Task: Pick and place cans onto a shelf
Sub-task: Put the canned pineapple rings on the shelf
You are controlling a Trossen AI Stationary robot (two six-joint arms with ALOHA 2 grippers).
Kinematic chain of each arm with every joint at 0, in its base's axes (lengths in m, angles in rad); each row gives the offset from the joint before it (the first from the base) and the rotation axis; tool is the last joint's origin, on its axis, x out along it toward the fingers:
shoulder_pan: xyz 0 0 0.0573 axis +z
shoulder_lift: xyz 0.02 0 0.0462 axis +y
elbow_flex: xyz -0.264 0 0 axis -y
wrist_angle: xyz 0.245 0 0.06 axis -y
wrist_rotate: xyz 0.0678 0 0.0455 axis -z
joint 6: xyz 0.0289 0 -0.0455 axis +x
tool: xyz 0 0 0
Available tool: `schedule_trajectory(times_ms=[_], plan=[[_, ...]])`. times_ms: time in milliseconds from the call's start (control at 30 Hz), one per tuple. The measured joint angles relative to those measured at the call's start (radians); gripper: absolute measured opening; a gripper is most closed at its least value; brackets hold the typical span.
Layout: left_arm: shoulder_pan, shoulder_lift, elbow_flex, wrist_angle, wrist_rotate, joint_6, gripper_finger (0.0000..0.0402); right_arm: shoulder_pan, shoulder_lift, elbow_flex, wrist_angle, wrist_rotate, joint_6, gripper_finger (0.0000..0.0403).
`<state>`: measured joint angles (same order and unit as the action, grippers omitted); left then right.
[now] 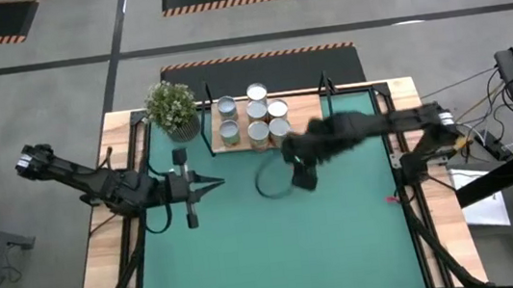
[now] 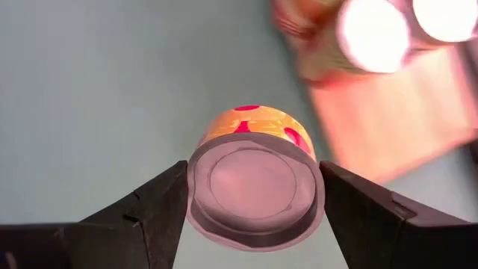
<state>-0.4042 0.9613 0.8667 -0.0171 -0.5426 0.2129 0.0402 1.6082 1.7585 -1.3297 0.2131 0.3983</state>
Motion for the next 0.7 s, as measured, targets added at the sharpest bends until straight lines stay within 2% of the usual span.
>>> schedule_trajectory(times_ms=[100, 300, 467, 700], plan=[[0.0, -0.009, -0.001, -0.001, 0.0, -0.013, 0.0, -0.094, 0.068, 0.076, -0.125, 0.001, -0.161, 0.0263], [0.0, -0.011, -0.002, -0.003, 0.0, -0.014, 0.0, -0.231, 0.117, 0.092, -0.15, -0.016, -0.417, 0.0263], [0.0, -0.012, -0.005, -0.009, 0.0, -0.014, 0.0, -0.331, 0.11, 0.024, -0.128, -0.034, -0.499, 0.0263], [0.0, -0.011, -0.005, -0.007, 0.0, -0.013, 0.0, -0.411, 0.103, -0.074, 0.029, -0.066, -0.602, 0.0263]])
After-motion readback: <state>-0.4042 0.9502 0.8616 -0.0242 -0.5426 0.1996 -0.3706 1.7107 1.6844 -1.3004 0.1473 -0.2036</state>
